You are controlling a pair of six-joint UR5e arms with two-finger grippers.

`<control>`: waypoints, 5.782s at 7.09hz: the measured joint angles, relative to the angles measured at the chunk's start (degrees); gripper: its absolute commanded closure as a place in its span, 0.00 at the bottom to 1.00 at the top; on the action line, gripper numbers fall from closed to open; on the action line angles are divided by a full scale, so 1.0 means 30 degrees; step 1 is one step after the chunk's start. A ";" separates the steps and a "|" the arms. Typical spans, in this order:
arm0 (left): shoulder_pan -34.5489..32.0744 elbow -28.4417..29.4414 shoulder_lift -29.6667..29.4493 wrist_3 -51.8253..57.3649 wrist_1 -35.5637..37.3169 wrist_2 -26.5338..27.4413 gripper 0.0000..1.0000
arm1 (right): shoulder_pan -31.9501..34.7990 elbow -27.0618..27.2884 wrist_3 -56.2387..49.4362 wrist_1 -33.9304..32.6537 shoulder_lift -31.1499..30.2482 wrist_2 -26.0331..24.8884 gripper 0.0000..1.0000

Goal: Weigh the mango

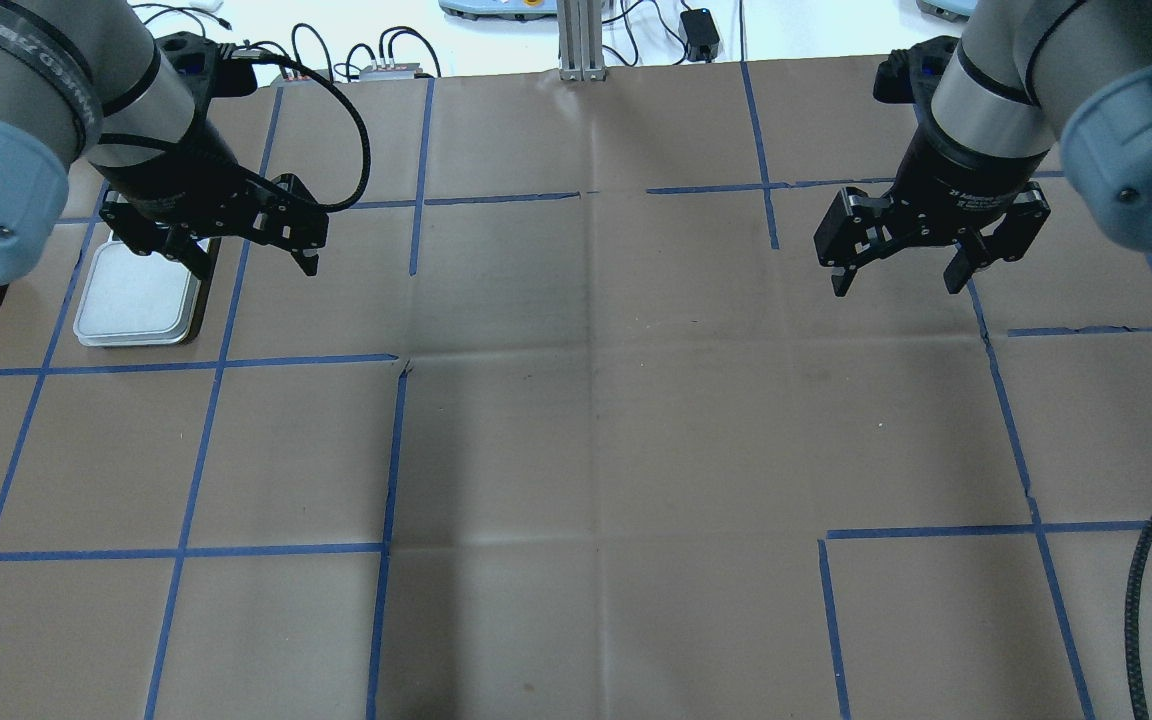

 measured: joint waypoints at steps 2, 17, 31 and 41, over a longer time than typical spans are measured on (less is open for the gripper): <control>0.0000 -0.0037 0.0010 0.0012 -0.0011 -0.0020 0.00 | 0.0000 0.0000 0.0000 0.0000 0.0000 0.0000 0.00; 1.3119 1.0461 -1.4278 1.5600 0.3643 0.1135 0.00 | 0.0000 0.0000 0.0000 0.0000 0.0001 0.0006 0.00; 1.3809 1.5795 -1.9326 1.7607 0.1217 -0.0218 0.93 | 0.0000 -0.0001 0.0000 0.0000 0.0000 0.0000 0.00; 0.8614 1.0258 -1.4612 1.2662 -0.0656 0.0268 0.91 | 0.0000 0.0000 0.0000 0.0000 0.0000 -0.0001 0.00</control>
